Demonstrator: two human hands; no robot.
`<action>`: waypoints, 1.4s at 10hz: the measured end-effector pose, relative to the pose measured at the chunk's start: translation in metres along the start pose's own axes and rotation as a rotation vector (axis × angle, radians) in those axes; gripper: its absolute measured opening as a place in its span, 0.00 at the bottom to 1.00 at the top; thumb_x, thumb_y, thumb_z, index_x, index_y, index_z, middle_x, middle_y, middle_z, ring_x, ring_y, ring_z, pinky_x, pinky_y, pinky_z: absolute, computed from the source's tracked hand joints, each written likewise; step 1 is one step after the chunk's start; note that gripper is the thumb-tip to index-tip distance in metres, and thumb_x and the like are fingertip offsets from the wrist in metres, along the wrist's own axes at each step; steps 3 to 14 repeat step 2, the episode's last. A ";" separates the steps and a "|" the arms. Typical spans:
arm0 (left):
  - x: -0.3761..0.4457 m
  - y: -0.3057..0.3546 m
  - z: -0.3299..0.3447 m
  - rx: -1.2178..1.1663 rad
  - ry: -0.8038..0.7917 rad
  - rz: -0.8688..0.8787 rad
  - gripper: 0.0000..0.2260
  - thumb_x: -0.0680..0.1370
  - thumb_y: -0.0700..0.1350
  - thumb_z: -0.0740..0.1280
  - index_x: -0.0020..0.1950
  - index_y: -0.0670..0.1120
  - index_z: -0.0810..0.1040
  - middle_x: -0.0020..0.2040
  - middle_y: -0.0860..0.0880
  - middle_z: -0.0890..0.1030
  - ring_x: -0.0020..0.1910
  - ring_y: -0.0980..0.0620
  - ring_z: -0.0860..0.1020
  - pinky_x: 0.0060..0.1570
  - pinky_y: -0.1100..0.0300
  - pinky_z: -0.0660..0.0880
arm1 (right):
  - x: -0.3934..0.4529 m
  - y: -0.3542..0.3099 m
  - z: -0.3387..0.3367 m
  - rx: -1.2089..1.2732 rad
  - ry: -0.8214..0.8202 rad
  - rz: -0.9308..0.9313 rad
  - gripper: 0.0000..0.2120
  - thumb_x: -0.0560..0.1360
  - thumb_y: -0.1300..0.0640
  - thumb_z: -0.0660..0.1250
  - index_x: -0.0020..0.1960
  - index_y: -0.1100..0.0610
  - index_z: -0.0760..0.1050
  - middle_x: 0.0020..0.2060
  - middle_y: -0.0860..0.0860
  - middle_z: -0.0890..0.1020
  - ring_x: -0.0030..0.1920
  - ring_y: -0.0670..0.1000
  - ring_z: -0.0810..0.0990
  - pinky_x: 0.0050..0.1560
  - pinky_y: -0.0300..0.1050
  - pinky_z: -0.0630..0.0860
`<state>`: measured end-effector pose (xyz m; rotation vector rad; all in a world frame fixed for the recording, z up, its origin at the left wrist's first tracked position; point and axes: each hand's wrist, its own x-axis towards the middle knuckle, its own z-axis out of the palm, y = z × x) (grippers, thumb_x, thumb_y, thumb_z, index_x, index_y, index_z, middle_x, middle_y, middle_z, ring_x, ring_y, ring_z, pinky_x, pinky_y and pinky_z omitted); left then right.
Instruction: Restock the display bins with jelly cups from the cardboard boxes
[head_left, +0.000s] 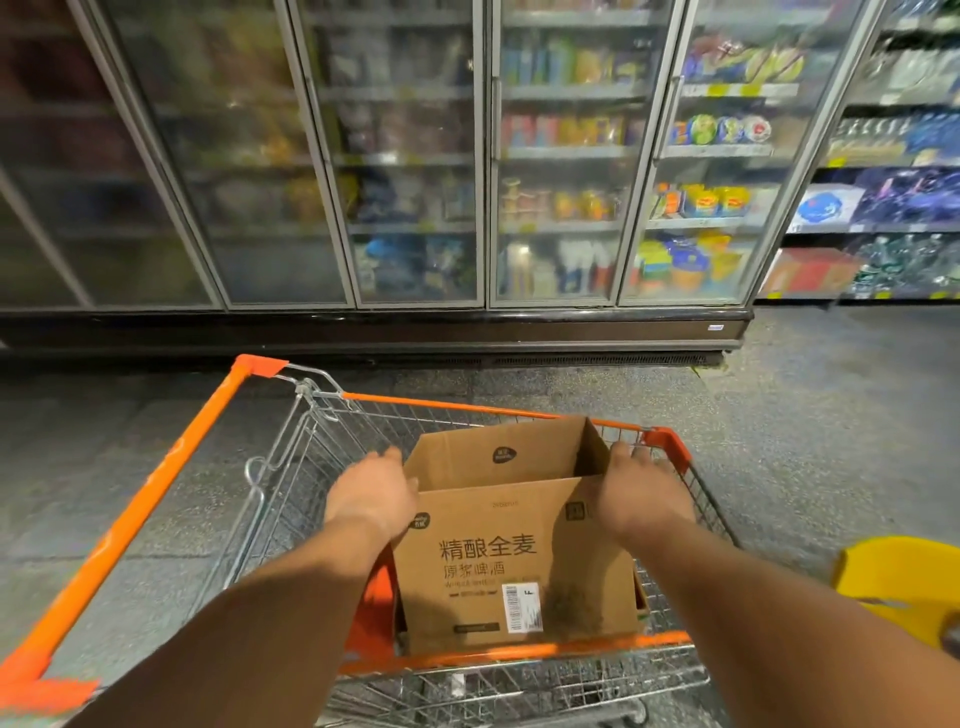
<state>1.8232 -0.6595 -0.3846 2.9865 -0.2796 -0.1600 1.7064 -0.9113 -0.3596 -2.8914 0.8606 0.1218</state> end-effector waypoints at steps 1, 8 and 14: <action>-0.011 -0.003 -0.013 0.002 0.010 -0.016 0.20 0.83 0.54 0.59 0.71 0.46 0.70 0.63 0.44 0.77 0.62 0.41 0.77 0.58 0.49 0.77 | -0.014 0.004 -0.006 0.048 0.003 0.003 0.21 0.81 0.52 0.57 0.73 0.55 0.64 0.67 0.56 0.73 0.67 0.59 0.72 0.64 0.54 0.72; -0.028 -0.006 -0.030 -0.022 0.036 -0.026 0.21 0.82 0.54 0.60 0.72 0.46 0.70 0.63 0.44 0.77 0.62 0.41 0.77 0.58 0.49 0.76 | -0.032 0.011 -0.022 0.047 0.032 -0.013 0.18 0.81 0.53 0.57 0.70 0.55 0.66 0.64 0.55 0.74 0.64 0.58 0.74 0.60 0.54 0.75; -0.028 -0.006 -0.030 -0.022 0.036 -0.026 0.21 0.82 0.54 0.60 0.72 0.46 0.70 0.63 0.44 0.77 0.62 0.41 0.77 0.58 0.49 0.76 | -0.032 0.011 -0.022 0.047 0.032 -0.013 0.18 0.81 0.53 0.57 0.70 0.55 0.66 0.64 0.55 0.74 0.64 0.58 0.74 0.60 0.54 0.75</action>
